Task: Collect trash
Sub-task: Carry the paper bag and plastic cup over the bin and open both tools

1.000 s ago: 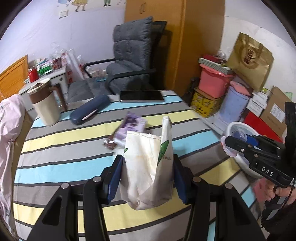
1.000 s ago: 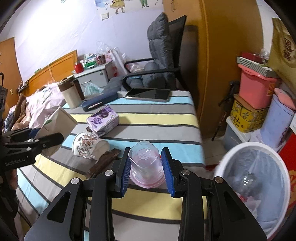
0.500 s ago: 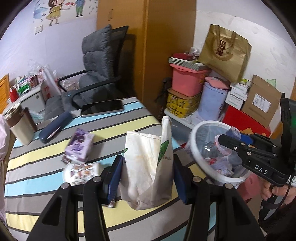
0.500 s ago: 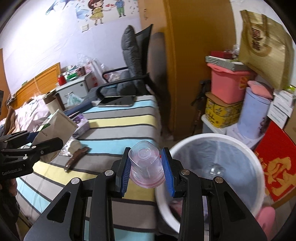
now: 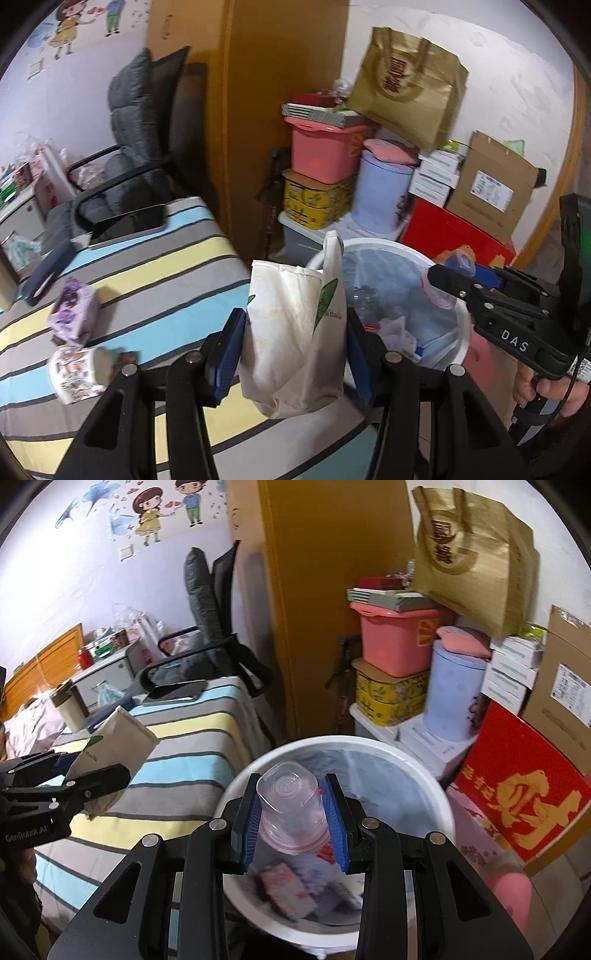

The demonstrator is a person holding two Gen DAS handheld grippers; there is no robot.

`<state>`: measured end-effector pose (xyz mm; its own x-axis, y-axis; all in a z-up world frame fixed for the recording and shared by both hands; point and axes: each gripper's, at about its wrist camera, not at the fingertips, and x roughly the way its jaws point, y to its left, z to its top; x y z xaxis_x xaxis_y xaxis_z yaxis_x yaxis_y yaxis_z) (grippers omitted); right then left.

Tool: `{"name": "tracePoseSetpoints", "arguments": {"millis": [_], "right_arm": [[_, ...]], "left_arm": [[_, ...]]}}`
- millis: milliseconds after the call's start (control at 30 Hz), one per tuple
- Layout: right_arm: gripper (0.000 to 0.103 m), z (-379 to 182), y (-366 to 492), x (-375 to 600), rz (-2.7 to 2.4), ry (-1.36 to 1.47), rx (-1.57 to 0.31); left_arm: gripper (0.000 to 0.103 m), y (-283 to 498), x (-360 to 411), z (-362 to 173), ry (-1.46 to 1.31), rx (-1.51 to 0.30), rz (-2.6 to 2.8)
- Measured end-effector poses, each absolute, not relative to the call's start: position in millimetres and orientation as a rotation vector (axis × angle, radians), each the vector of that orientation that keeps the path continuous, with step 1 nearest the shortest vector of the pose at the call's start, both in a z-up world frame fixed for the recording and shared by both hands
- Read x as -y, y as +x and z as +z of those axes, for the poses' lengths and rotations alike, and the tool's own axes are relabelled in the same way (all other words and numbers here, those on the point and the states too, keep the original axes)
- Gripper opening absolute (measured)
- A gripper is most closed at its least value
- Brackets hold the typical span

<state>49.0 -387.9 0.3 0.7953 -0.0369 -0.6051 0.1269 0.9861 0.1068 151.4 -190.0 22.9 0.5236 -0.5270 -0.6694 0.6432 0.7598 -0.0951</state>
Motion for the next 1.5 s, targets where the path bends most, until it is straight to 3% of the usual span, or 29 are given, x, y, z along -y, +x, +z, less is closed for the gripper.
{"name": "tracePoseSetpoints", "arguments": {"millis": [533,1100,1333,1367,1433,1500], "right_arm": [[0.035,-28,48,426,-0.154,0.174,-0.739],[0.036,-44,56,441,-0.174,0.188,-0.790],[0.036,-44,57,441,-0.174,0.178,-0.795],[0.037,-44,58,441,-0.176,0.176,-0.795],[0.052,-44,58,440,-0.179,0.173,-0.794],[0.059,-43,58,440,-0.179,0.175,-0.789]], "left_arm": [[0.054,138,255,-9,0.247,-0.808,-0.775],[0.057,141,269,-23,0.258,-0.843,-0.778],[0.069,142,268,-22,0.253,-0.836,-0.784],[0.069,142,268,-22,0.253,-0.837,-0.782],[0.070,143,266,-22,0.247,-0.838,-0.781],[0.070,143,265,-22,0.245,-0.839,-0.779]]}}
